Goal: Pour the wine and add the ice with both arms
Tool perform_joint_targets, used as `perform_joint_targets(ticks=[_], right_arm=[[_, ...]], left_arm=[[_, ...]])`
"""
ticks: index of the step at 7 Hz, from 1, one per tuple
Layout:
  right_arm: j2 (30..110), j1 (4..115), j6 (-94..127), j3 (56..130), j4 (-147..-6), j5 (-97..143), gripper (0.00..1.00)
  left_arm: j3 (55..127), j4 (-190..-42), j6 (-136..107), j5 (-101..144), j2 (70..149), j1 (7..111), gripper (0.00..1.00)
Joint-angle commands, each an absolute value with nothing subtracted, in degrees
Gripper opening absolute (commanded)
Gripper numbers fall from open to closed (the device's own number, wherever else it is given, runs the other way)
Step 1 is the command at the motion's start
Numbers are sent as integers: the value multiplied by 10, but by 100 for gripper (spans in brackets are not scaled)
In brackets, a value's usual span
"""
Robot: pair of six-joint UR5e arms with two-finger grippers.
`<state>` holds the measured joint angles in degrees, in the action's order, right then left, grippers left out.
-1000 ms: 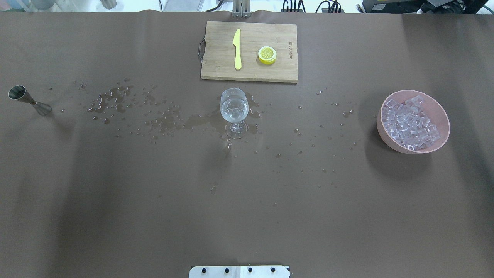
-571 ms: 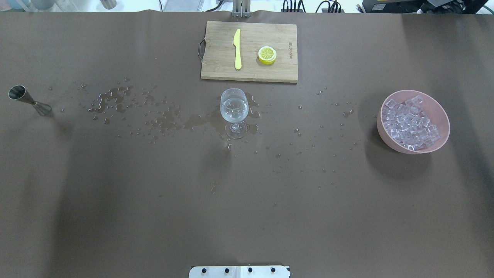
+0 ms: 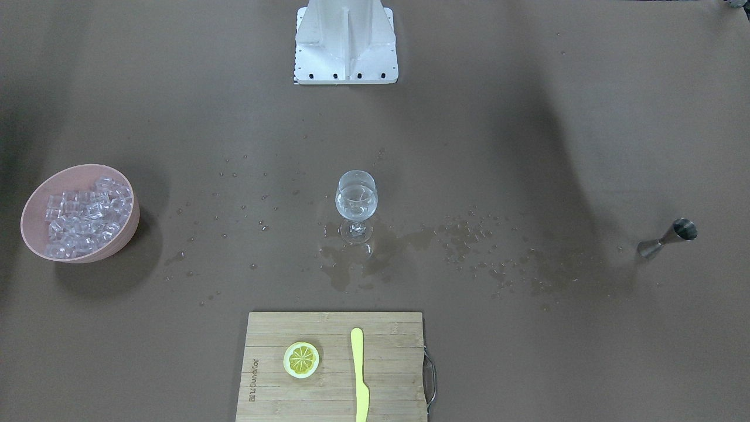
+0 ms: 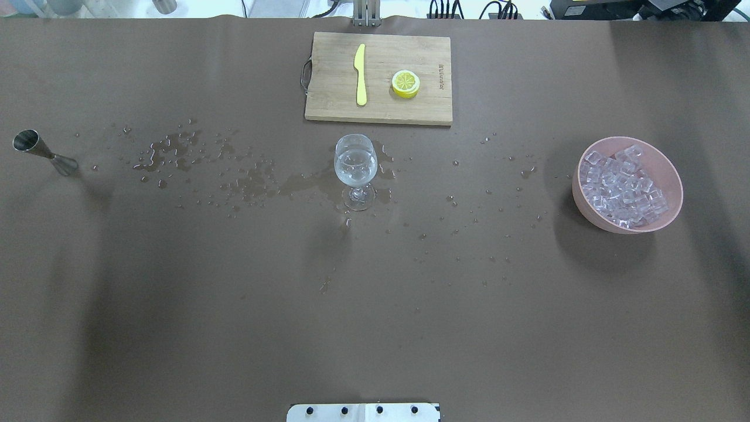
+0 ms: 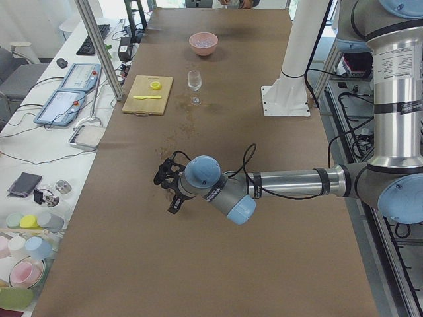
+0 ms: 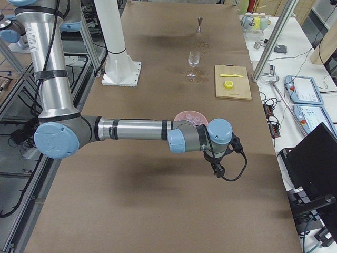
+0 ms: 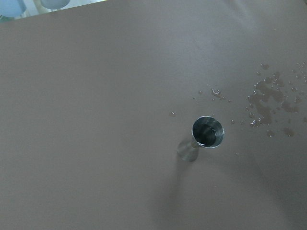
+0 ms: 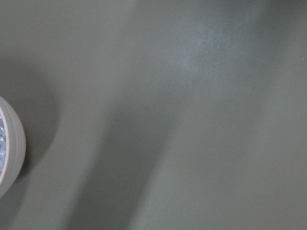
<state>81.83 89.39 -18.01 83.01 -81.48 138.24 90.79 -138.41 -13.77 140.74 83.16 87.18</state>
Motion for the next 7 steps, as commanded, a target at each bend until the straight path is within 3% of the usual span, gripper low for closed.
perform_joint_targets(ticks=[1, 7], right_arm=[[818, 889, -180, 829, -815, 1383, 100], [818, 885, -180, 826, -815, 1383, 100]], left_arm=[[845, -1551, -242, 1341, 836, 819, 98], [768, -1783, -468, 1031, 833, 605, 96]])
